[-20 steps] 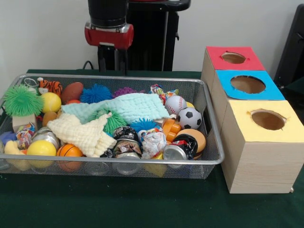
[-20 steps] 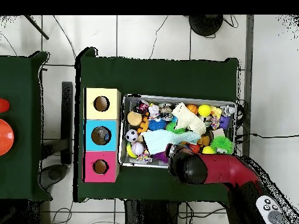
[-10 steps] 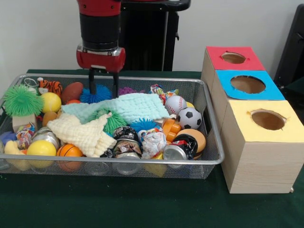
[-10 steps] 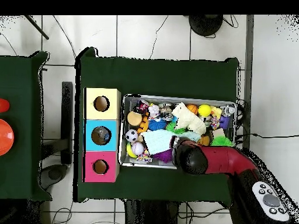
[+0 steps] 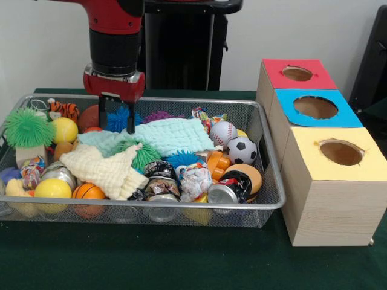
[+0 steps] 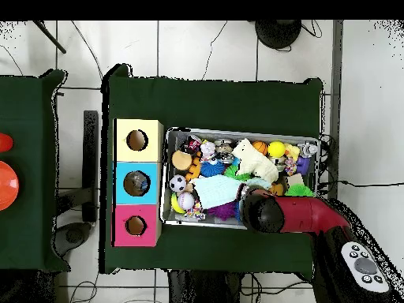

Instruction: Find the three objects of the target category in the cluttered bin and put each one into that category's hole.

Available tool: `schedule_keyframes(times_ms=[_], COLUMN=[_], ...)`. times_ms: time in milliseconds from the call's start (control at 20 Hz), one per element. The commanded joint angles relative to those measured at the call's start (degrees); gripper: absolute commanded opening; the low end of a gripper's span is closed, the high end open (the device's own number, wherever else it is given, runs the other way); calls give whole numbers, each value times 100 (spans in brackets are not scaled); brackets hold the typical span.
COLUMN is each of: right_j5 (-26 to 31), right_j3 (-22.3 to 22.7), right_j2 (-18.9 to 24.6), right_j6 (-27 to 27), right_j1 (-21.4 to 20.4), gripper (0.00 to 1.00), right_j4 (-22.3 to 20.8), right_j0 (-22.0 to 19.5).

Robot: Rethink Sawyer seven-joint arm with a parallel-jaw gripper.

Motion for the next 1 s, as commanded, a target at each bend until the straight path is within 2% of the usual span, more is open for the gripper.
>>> schedule_keyframes(times_ms=[50, 200, 350, 600, 800, 1000], right_j5=[-343, -565, -551, -464, -132, -72], right_j3=[-659, -700, -805, -770, -663, -660], right_j2=[-156, -177, -273, 4, 213, 293], right_j6=[130, 168, 86, -174, -416, -422], right_j1=[612, 809, 929, 1261, 1273, 1366], gripper=[100, 100, 100, 100, 100, 100], right_j4=[-379, -398, -483, -374, -253, -251], right_j0=[7, -39, 27, -382, -582, -652])
